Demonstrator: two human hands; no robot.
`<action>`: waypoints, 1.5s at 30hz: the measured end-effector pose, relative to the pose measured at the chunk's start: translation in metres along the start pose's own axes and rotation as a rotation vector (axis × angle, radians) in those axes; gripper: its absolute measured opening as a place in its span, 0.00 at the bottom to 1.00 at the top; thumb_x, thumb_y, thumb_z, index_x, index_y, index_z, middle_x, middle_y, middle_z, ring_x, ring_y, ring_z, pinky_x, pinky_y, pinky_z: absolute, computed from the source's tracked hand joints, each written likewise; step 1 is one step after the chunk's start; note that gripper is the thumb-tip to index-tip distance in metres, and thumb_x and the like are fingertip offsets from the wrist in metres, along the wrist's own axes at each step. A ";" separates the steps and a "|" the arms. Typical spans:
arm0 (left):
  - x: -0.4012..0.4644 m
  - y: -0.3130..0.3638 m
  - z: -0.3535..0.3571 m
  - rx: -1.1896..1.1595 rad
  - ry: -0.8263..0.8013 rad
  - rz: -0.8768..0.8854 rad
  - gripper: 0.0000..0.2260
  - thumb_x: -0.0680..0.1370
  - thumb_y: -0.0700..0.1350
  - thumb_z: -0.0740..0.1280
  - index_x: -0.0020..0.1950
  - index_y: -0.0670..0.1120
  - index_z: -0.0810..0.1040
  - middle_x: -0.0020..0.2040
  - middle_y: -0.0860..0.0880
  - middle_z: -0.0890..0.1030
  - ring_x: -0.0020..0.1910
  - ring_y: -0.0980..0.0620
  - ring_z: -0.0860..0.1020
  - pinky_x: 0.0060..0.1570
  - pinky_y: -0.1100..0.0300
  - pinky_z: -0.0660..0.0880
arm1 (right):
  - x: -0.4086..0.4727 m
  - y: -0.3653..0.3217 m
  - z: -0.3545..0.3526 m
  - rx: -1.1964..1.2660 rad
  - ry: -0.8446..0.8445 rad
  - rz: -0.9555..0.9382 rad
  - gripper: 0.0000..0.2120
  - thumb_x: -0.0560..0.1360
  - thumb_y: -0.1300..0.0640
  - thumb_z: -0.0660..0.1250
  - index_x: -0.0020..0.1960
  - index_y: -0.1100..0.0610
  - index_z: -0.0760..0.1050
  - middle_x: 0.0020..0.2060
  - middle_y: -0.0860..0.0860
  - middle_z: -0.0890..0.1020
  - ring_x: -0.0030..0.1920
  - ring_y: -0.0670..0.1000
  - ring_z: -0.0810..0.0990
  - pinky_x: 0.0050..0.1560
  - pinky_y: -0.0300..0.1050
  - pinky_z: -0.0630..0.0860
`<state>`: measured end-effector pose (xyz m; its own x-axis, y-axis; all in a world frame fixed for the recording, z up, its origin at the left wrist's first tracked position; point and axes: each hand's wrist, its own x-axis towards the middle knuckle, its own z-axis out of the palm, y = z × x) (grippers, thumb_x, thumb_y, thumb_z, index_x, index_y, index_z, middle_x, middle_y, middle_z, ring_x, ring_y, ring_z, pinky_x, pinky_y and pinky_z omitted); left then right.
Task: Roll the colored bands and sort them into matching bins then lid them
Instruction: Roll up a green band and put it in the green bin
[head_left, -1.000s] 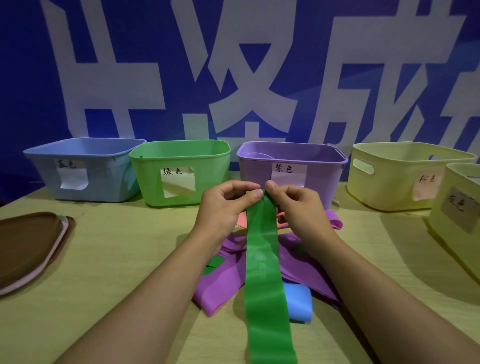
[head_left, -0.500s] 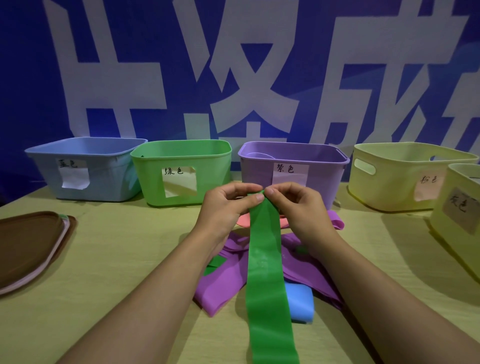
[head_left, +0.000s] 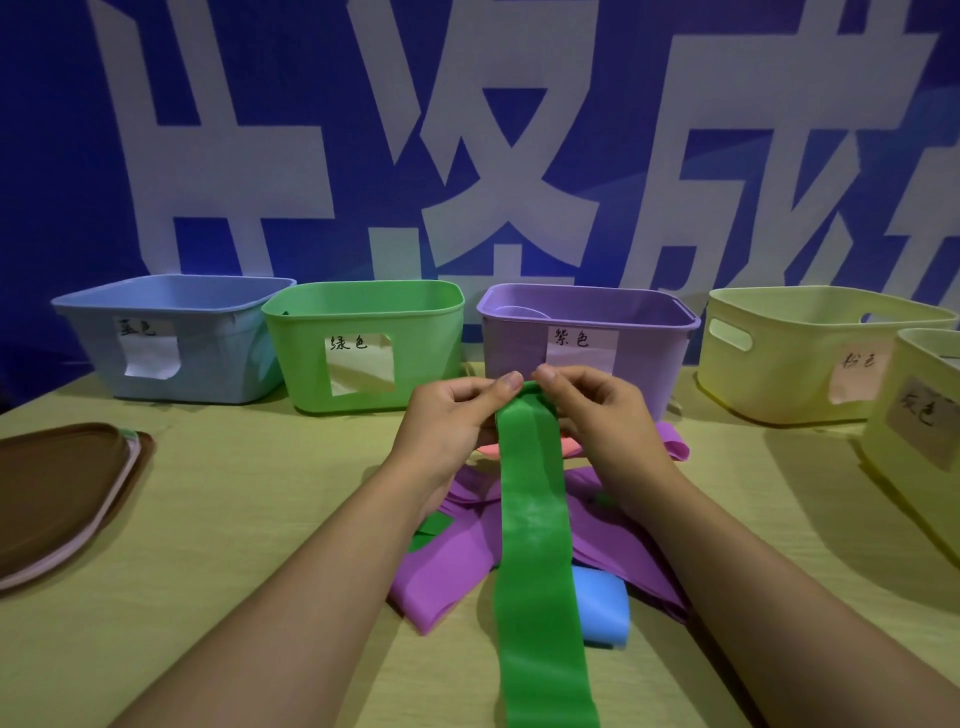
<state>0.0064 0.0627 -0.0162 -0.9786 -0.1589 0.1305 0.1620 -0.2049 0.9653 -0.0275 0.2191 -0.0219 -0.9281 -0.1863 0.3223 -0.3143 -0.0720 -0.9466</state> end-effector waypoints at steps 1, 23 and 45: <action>0.001 -0.001 0.000 -0.003 -0.002 0.002 0.09 0.77 0.43 0.74 0.51 0.37 0.85 0.47 0.38 0.87 0.42 0.46 0.86 0.38 0.61 0.81 | -0.001 -0.001 0.000 0.004 0.002 0.039 0.17 0.80 0.47 0.68 0.51 0.61 0.83 0.41 0.56 0.87 0.42 0.56 0.87 0.47 0.51 0.84; 0.003 -0.002 -0.002 -0.058 -0.022 0.022 0.09 0.75 0.29 0.71 0.52 0.39 0.84 0.46 0.41 0.87 0.43 0.49 0.86 0.44 0.62 0.83 | 0.001 -0.001 -0.002 -0.003 0.029 0.069 0.11 0.77 0.53 0.73 0.45 0.62 0.83 0.33 0.55 0.85 0.34 0.52 0.84 0.36 0.47 0.80; 0.003 -0.003 -0.004 0.009 -0.013 0.000 0.06 0.76 0.38 0.75 0.51 0.38 0.86 0.49 0.37 0.86 0.45 0.44 0.86 0.45 0.58 0.83 | 0.005 0.006 -0.005 0.160 -0.061 0.111 0.10 0.76 0.65 0.72 0.57 0.65 0.82 0.51 0.63 0.86 0.55 0.66 0.84 0.59 0.61 0.81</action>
<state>0.0031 0.0593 -0.0197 -0.9802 -0.1460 0.1338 0.1612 -0.1962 0.9672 -0.0350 0.2224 -0.0260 -0.9398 -0.2607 0.2210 -0.1710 -0.2013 -0.9645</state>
